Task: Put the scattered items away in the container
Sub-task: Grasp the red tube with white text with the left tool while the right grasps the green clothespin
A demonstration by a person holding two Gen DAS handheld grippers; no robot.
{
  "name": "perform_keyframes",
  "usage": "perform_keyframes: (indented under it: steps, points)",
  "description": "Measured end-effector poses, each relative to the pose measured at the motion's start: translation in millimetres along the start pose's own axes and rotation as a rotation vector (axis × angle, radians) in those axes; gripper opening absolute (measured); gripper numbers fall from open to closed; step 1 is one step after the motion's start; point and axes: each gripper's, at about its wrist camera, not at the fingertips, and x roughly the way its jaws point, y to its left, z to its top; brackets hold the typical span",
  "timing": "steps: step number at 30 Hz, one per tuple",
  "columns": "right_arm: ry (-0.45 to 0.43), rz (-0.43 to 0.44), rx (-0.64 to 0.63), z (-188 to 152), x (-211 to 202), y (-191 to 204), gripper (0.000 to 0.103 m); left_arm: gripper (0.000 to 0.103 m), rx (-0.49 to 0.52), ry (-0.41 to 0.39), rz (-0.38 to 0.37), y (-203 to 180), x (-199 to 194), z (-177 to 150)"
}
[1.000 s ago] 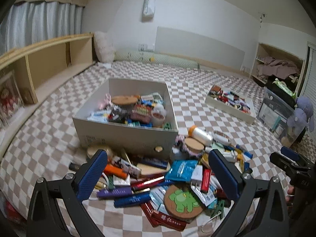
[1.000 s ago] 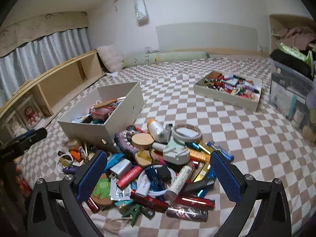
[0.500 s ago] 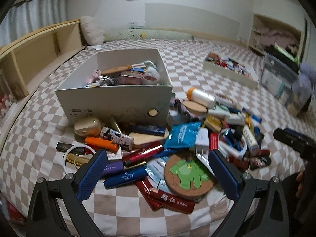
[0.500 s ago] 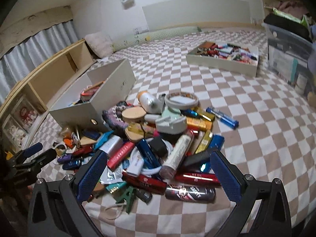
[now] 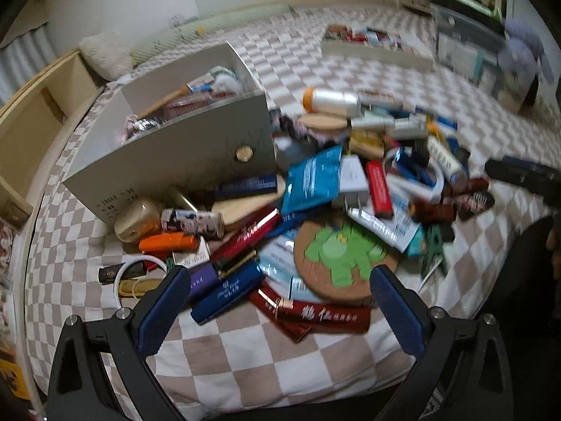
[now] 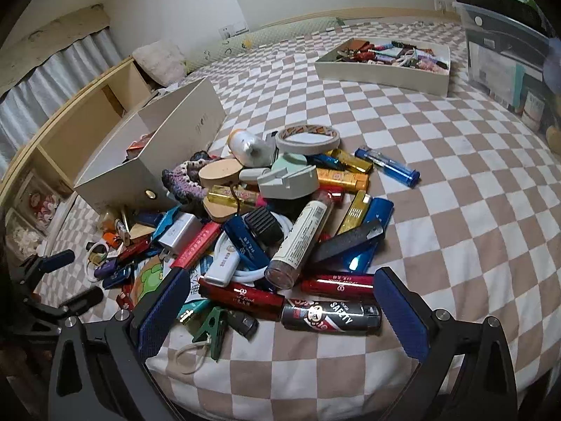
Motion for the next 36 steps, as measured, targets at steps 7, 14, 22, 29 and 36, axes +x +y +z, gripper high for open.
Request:
perform_keyframes:
  steps: [7, 14, 22, 29, 36]
  points:
    - [0.065, -0.001, -0.002, -4, 13, 3, 0.103, 0.1, 0.115, 0.088, -0.04, -14, 20, -9]
    - [0.164, 0.029, 0.018, -15, 30, 7, 0.103, 0.09, 0.174, 0.175, -0.06, -25, 39, -14]
    - [0.205, 0.053, 0.008, -22, 39, 14, 0.103, 0.09, 0.198, 0.211, -0.08, -29, 48, -18]
    - [0.233, 0.07, 0.012, -28, 43, 20, 0.103, 0.09, 0.213, 0.237, -0.095, -34, 55, -22]
    - [0.268, 0.095, 0.004, -40, 51, 29, 0.103, 0.083, 0.217, 0.235, -0.103, -35, 58, -24]
